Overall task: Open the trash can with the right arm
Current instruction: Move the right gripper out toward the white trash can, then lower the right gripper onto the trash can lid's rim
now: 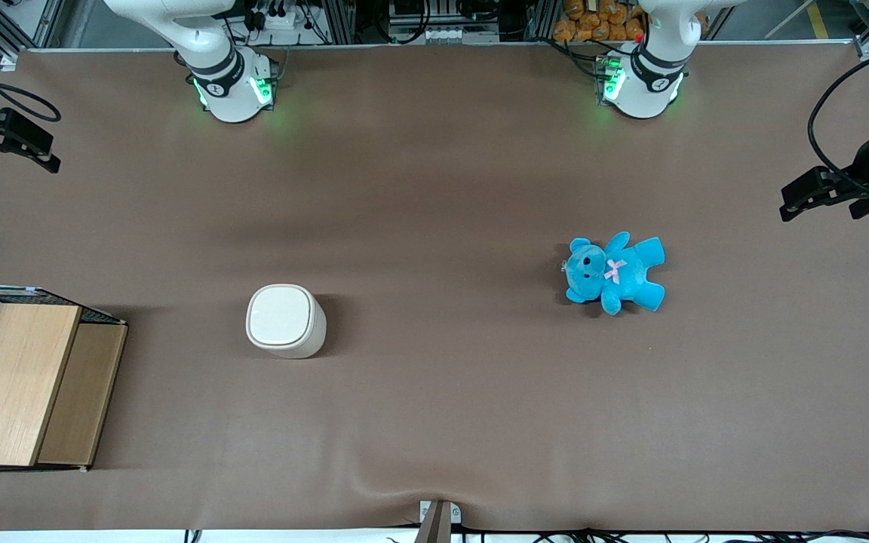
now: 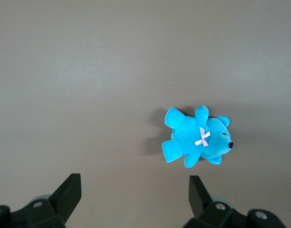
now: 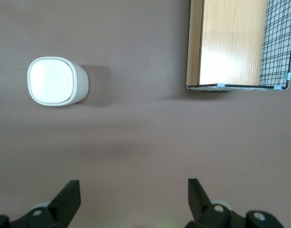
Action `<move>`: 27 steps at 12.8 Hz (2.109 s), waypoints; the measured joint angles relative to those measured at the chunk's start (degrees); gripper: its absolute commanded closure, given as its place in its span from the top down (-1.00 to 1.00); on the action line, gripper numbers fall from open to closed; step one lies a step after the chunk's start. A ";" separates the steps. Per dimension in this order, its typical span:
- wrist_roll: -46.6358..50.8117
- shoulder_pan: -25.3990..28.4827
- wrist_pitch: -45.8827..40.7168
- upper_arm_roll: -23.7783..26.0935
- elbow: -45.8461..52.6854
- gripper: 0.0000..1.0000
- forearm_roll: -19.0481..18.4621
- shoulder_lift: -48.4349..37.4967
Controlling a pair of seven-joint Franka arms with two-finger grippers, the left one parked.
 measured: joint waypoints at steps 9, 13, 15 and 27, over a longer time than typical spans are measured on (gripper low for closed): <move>2.79 0.18 3.37 3.21 -1.93 1.00 0.21 0.66; 15.13 1.13 10.01 12.00 -5.88 -0.24 0.45 4.08; 17.23 1.57 17.22 14.20 -9.34 -0.71 0.45 6.47; 20.21 4.59 40.50 14.19 -14.30 -1.00 -0.27 23.61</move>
